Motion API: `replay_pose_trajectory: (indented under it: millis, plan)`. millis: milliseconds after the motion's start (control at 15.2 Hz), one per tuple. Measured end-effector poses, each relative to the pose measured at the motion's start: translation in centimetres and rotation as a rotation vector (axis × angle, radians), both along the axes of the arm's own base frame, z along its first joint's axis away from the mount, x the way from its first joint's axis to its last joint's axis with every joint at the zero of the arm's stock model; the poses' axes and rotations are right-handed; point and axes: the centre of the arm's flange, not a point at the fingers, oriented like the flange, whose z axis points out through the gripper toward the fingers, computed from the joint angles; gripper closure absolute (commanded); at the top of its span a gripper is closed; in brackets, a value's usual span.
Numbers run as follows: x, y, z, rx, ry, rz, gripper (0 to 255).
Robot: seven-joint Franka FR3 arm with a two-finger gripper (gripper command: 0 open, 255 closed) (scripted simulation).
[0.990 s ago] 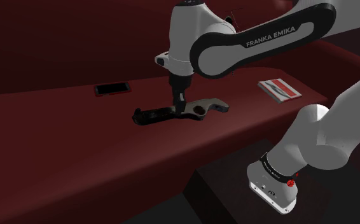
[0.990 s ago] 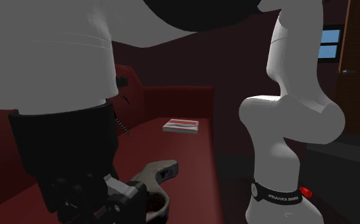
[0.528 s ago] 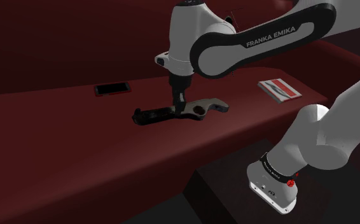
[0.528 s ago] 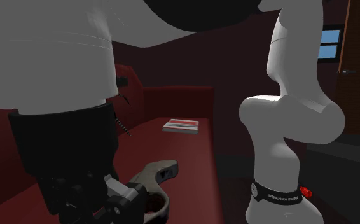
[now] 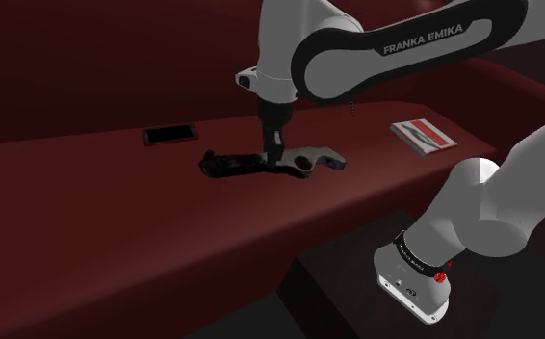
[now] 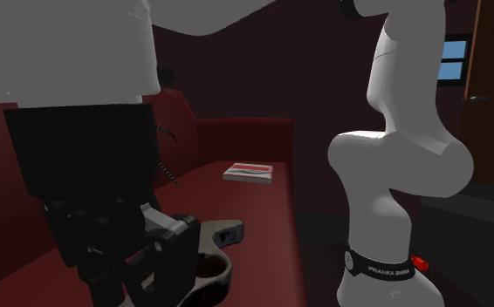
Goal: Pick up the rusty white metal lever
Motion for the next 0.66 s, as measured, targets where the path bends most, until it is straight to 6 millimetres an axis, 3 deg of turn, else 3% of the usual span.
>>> replay_pose_trajectory:
  millis: [660]
  plan:
    - [0.0, 0.0, 5.1, 0.0, 0.0, 0.0, 255]
